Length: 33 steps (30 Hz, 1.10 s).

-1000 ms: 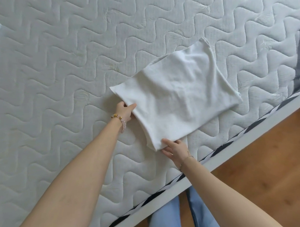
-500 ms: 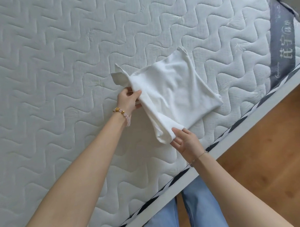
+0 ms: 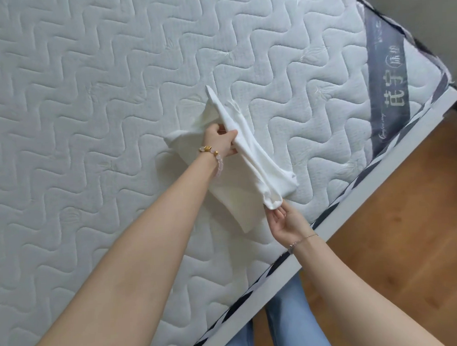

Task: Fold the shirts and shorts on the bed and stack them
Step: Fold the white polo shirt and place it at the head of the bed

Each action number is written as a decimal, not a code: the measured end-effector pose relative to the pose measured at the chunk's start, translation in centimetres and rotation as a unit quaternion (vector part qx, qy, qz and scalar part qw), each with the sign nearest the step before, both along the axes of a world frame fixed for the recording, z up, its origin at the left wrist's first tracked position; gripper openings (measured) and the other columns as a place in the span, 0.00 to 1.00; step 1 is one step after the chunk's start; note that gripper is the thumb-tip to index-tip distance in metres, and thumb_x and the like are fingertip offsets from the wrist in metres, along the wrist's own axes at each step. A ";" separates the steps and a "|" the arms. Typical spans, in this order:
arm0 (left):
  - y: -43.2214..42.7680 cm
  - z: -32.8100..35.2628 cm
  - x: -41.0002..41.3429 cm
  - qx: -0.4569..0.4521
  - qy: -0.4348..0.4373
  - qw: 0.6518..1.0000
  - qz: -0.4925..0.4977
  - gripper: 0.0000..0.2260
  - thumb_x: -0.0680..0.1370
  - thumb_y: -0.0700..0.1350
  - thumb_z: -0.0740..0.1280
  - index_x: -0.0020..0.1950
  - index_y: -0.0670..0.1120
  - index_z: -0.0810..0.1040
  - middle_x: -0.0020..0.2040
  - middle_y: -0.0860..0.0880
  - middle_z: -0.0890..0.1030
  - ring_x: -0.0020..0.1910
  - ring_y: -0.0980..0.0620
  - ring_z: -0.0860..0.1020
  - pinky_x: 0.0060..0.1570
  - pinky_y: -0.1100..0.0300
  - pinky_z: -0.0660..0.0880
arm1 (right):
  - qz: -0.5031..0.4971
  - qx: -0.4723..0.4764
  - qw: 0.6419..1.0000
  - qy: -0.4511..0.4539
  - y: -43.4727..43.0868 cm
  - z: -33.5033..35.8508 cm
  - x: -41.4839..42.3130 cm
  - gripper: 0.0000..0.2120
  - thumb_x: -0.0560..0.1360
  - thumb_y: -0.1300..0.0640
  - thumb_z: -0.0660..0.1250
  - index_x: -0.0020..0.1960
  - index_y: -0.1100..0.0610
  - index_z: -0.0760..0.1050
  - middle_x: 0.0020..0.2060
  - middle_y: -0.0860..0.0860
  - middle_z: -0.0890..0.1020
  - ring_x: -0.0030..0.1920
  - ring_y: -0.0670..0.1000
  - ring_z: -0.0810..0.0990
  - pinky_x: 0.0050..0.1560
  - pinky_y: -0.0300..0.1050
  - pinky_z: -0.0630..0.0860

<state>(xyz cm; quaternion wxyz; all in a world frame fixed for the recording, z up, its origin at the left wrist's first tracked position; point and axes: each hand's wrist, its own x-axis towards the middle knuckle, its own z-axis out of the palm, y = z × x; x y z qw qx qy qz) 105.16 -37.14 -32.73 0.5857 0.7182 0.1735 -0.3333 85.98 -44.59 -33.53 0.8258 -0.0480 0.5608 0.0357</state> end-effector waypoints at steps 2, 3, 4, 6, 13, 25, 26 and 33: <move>-1.1 -0.5 -0.3 -0.006 0.033 0.999 -0.016 0.15 0.77 0.35 0.64 0.63 0.37 0.71 0.52 0.44 0.75 0.51 0.47 0.77 0.42 0.56 0.79 | -0.010 0.016 1.000 0.005 -1.1 -0.5 -0.2 0.11 0.78 0.60 0.61 0.56 0.66 0.74 0.44 0.56 0.84 0.36 0.51 0.85 0.37 0.40 0.82; -1.2 -0.8 -0.6 -0.006 0.042 0.999 -0.021 0.16 0.77 0.36 0.64 0.65 0.37 0.69 0.52 0.45 0.75 0.51 0.48 0.76 0.45 0.56 0.78 | -0.004 0.018 1.000 0.008 -1.5 -0.6 -0.3 0.12 0.79 0.57 0.59 0.55 0.66 0.75 0.42 0.56 0.85 0.36 0.52 0.85 0.35 0.41 0.82; -1.1 -1.1 -0.9 -0.006 0.042 0.999 -0.021 0.17 0.77 0.36 0.63 0.66 0.38 0.69 0.50 0.46 0.75 0.51 0.49 0.76 0.46 0.57 0.77 | 0.008 0.017 1.000 0.011 -1.9 -0.8 -0.5 0.15 0.80 0.55 0.57 0.54 0.65 0.75 0.41 0.57 0.85 0.37 0.53 0.85 0.35 0.42 0.82; -0.1 -1.5 -1.4 -0.002 0.029 1.000 -0.007 0.15 0.78 0.35 0.62 0.65 0.38 0.70 0.44 0.49 0.75 0.46 0.51 0.76 0.43 0.61 0.76 | 0.052 0.005 0.998 0.019 -2.6 -0.8 -0.9 0.16 0.81 0.53 0.55 0.54 0.62 0.75 0.44 0.56 0.85 0.42 0.54 0.85 0.38 0.43 0.82; 6.3 -3.0 -3.5 0.106 -0.068 0.984 0.127 0.09 0.76 0.34 0.63 0.41 0.47 0.74 0.37 0.47 0.77 0.27 0.62 0.77 0.32 0.67 0.76 | 0.339 -0.287 0.896 0.015 -3.8 0.4 0.4 0.08 0.77 0.64 0.60 0.50 0.58 0.77 0.39 0.54 0.81 0.41 0.51 0.80 0.46 0.43 0.78; 7.6 -6.8 -6.4 0.060 0.130 0.981 0.133 0.31 0.59 0.55 0.76 0.56 0.42 0.75 0.54 0.45 0.81 0.54 0.46 0.80 0.59 0.49 0.74 | 0.628 -0.515 0.583 -0.016 -6.3 -4.4 10.5 0.23 0.71 0.50 0.71 0.61 0.57 0.69 0.52 0.52 0.75 0.53 0.53 0.75 0.55 0.48 0.71; 7.2 -6.1 -6.5 0.049 0.140 0.979 0.141 0.29 0.62 0.53 0.76 0.57 0.40 0.75 0.55 0.45 0.81 0.54 0.47 0.79 0.59 0.52 0.73 | 0.635 -0.498 0.590 -0.010 -6.3 -4.5 10.6 0.20 0.70 0.50 0.71 0.57 0.57 0.69 0.47 0.50 0.75 0.47 0.52 0.74 0.48 0.47 0.71; 6.8 -5.1 -7.0 0.034 0.111 0.979 0.167 0.13 0.72 0.39 0.71 0.55 0.36 0.75 0.56 0.38 0.79 0.52 0.43 0.79 0.52 0.51 0.77 | 0.659 -0.451 0.600 -0.044 -6.8 -4.4 9.8 0.10 0.70 0.52 0.73 0.41 0.57 0.74 0.36 0.50 0.77 0.38 0.51 0.75 0.37 0.44 0.70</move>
